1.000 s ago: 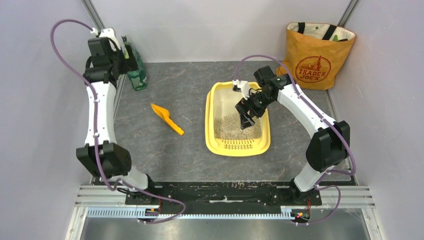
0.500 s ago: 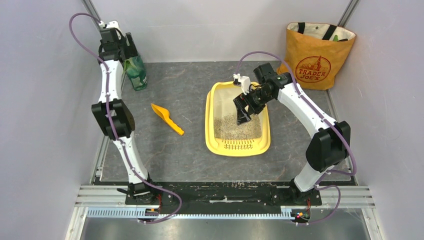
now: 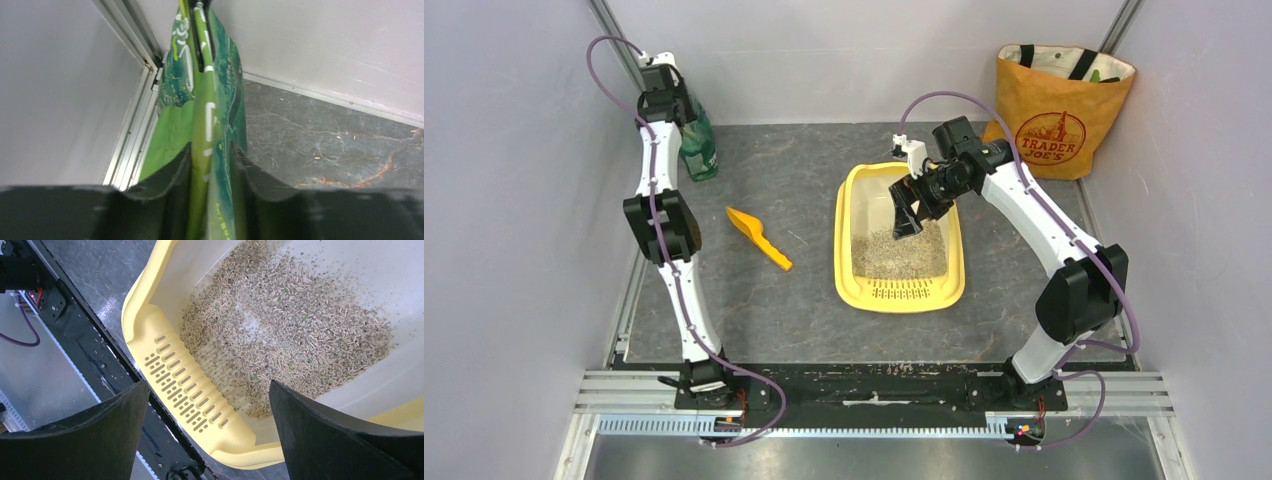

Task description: Fill the litter box with clean litter

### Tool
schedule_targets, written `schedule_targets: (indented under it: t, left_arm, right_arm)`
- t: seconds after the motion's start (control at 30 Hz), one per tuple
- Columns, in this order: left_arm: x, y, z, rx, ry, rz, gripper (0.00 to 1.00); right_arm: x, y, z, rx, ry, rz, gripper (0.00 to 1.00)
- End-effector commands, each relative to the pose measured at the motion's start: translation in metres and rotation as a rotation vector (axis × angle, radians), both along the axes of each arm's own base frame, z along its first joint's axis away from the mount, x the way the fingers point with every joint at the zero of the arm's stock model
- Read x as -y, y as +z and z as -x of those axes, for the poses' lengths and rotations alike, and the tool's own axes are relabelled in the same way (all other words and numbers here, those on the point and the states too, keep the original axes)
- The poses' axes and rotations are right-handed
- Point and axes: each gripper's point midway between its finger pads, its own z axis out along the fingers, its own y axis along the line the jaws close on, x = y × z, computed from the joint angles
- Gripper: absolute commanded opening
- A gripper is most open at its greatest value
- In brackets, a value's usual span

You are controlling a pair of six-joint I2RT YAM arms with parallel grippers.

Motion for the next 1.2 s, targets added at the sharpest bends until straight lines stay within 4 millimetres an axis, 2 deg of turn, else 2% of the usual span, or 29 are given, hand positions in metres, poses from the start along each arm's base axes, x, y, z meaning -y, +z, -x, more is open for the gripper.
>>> schedule_targets:
  t: [0.0, 0.03, 0.07, 0.17, 0.27, 0.4, 0.5, 0.6, 0.73, 0.87, 0.97, 1.1, 1.17]
  left_arm:
    - [-0.012, 0.016, -0.004, 0.026, -0.011, -0.081, 0.23]
    - [-0.015, 0.017, 0.000, 0.013, 0.002, -0.086, 0.08]
    - [-0.017, 0.020, 0.005, 0.004, 0.016, -0.089, 0.02]
    - [-0.022, 0.029, 0.025, -0.047, 0.002, -0.102, 0.02]
    - [-0.029, 0.043, 0.053, -0.102, -0.051, -0.142, 0.02]
    - [-0.029, 0.050, 0.102, -0.167, -0.174, -0.144, 0.02]
    - [-0.030, 0.054, 0.143, -0.198, -0.236, -0.084, 0.02]
    - [-0.021, 0.043, 0.183, -0.259, -0.276, -0.040, 0.02]
    - [0.030, 0.034, 0.230, -0.252, -0.442, 0.047, 0.02]
    - [0.085, 0.020, 0.262, -0.256, -0.569, 0.136, 0.02]
    - [0.123, 0.019, 0.270, -0.239, -0.653, 0.157, 0.02]
    - [0.176, 0.025, 0.271, -0.212, -0.778, 0.179, 0.02]
    - [0.193, 0.031, 0.269, -0.194, -0.834, 0.170, 0.02]
  right_arm:
    - [-0.005, 0.025, -0.009, 0.062, -0.018, -0.044, 0.97]
    - [-0.005, 0.025, -0.010, 0.061, -0.021, -0.046, 0.97]
    - [-0.005, 0.026, -0.010, 0.062, -0.023, -0.048, 0.97]
    - [-0.008, 0.029, -0.011, 0.065, -0.025, -0.061, 0.97]
    - [-0.010, 0.032, -0.012, 0.068, -0.023, -0.078, 0.97]
    - [-0.016, 0.036, -0.013, 0.067, -0.016, -0.112, 0.97]
    - [-0.020, 0.040, -0.015, 0.067, -0.020, -0.132, 0.97]
    - [-0.024, 0.044, -0.016, 0.068, -0.015, -0.150, 0.97]
    - [-0.027, 0.047, -0.016, 0.076, -0.009, -0.161, 0.97]
    - [-0.027, 0.049, -0.014, 0.076, -0.010, -0.168, 0.97]
    - [-0.026, 0.051, -0.013, 0.079, -0.011, -0.171, 0.97]
    - [-0.025, 0.054, -0.011, 0.088, -0.013, -0.171, 0.97]
    - [-0.023, 0.054, -0.010, 0.092, -0.016, -0.166, 0.97]
